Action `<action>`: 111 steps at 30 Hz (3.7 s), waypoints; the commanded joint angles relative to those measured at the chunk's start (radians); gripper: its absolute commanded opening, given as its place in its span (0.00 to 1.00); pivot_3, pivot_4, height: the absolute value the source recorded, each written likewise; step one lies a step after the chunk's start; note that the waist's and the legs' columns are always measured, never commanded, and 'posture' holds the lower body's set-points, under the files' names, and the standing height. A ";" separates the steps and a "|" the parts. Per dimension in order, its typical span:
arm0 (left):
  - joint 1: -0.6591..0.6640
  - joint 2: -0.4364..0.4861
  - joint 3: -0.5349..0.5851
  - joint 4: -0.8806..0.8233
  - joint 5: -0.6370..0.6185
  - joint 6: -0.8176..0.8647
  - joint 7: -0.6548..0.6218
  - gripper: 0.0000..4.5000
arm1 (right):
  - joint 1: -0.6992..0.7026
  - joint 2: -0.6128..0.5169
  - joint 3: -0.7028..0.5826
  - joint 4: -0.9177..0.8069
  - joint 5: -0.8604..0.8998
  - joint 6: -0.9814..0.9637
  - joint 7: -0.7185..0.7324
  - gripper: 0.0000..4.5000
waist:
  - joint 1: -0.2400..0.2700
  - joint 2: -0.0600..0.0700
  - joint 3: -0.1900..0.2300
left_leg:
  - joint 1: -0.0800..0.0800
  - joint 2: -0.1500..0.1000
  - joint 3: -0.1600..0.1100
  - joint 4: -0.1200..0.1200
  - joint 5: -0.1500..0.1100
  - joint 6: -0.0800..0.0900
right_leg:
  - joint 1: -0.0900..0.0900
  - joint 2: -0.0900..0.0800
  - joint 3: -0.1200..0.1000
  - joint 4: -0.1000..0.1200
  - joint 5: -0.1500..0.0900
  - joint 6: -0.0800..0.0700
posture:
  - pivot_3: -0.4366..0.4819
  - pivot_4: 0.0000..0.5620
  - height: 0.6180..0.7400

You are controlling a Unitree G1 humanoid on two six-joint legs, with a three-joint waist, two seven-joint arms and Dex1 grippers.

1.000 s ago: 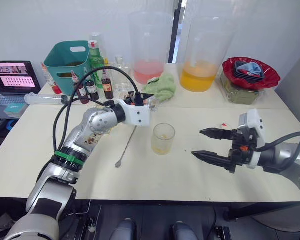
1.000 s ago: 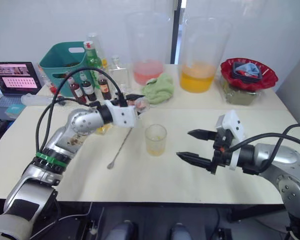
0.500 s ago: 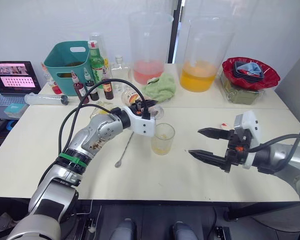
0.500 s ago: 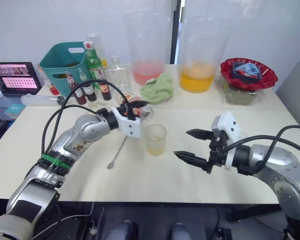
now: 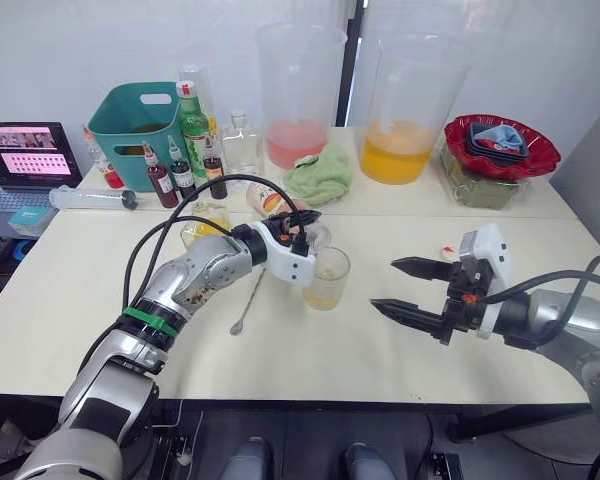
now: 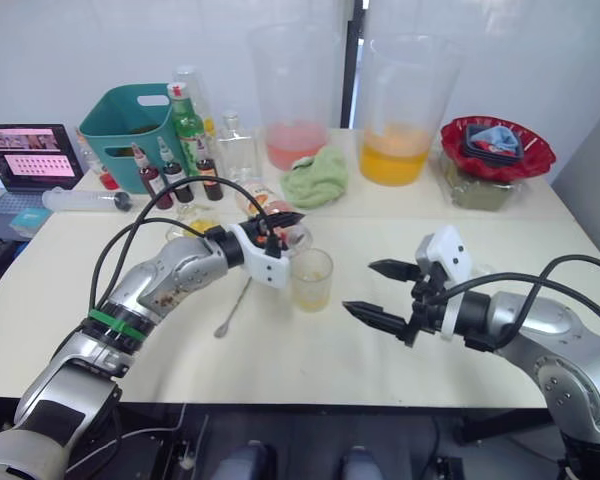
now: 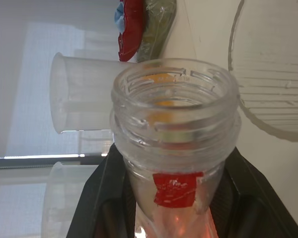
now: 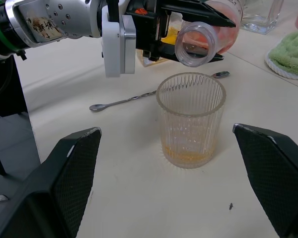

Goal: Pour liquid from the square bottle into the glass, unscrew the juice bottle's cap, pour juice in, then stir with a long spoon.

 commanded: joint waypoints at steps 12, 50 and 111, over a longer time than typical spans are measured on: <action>-0.053 0.002 0.009 -0.037 0.097 0.004 0.072 0.32 | -0.031 0.016 0.012 -0.030 0.014 -0.020 -0.017 1.00 | 0.000 0.000 0.000 | 0.000 0.000 0.000 0.000 0.000 0.000 | 0.000 0.000 0.000 0.000 0.000 0.000 | 0.48 0.27 1.00; -0.068 -0.049 0.057 -0.030 -0.059 0.098 -0.031 0.32 | -0.061 0.030 0.037 -0.014 0.002 -0.025 -0.019 1.00 | -0.001 0.000 0.000 | 0.000 -0.001 0.000 0.000 0.000 0.000 | 0.000 0.000 0.000 0.001 0.000 0.000 | 0.48 0.27 1.00; 0.184 0.315 0.855 -0.166 -1.126 1.103 -0.294 0.32 | -0.251 -0.008 0.133 0.321 -0.196 -0.199 0.388 1.00 | -0.009 -0.002 -0.001 | 0.002 0.001 -0.001 0.000 0.000 -0.001 | -0.001 -0.001 0.000 0.002 0.000 -0.001 | 0.48 0.27 1.00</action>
